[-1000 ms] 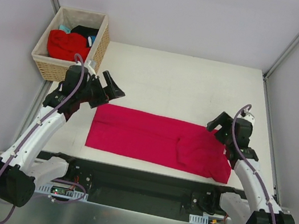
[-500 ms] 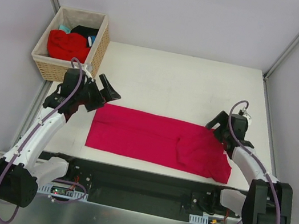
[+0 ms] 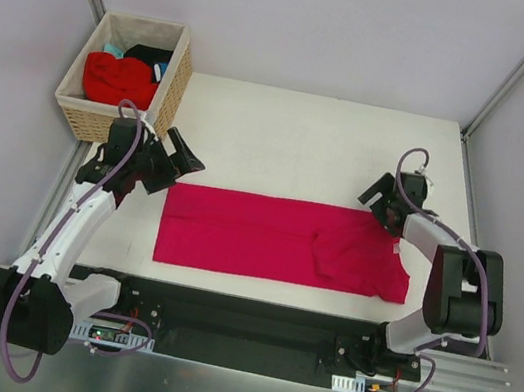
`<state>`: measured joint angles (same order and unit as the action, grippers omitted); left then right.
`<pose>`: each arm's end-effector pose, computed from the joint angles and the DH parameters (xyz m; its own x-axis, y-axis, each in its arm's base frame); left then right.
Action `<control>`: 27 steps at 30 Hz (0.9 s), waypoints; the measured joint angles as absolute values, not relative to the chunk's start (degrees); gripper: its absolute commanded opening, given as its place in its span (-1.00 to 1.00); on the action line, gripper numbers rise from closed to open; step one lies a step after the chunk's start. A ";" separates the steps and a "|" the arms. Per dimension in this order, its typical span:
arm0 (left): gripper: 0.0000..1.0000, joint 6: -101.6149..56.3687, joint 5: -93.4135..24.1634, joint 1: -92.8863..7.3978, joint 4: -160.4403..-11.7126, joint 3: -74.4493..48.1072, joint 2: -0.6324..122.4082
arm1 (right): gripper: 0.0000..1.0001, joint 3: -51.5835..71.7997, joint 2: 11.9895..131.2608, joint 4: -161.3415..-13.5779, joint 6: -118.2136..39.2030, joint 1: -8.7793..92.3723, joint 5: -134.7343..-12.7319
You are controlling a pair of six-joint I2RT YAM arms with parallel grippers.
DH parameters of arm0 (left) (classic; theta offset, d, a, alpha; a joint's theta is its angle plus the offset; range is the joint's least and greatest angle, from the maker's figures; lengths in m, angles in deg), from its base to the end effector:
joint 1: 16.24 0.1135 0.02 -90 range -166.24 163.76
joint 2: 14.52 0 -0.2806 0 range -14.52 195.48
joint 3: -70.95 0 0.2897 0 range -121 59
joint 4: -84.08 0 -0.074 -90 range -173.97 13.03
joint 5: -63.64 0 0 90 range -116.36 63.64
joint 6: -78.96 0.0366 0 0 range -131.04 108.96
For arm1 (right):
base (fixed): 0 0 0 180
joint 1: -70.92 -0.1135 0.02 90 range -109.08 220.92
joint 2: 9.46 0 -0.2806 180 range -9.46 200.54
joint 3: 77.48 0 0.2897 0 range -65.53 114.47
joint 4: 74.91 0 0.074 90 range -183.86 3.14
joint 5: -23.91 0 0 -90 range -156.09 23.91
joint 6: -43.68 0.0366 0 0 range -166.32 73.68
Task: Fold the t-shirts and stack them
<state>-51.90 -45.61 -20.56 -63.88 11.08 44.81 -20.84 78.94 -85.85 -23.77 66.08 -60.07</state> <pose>0.2575 -0.0316 0.3009 -0.6240 -0.5723 -0.5322 -0.0751 0.7217 -0.6881 0.3387 0.0248 0.1666 -0.6268 0.3297 -0.7060 0.2526 0.9431 0.2161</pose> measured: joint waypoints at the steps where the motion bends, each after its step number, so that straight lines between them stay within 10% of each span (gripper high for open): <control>1: 0.98 -51.86 -45.65 -20.15 -64.01 11.08 45.18 | 0.94 -19.07 80.47 -86.07 -23.80 66.08 -60.16; 27: 0.98 -50.24 -49.54 -11.25 -66.74 11.03 51.63 | 0.93 45.37 125.37 -100.58 -24.91 59.50 -70.10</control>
<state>-50.24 -49.54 -11.25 -66.74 11.03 51.63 45.37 125.37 -100.58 -24.91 59.50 -70.10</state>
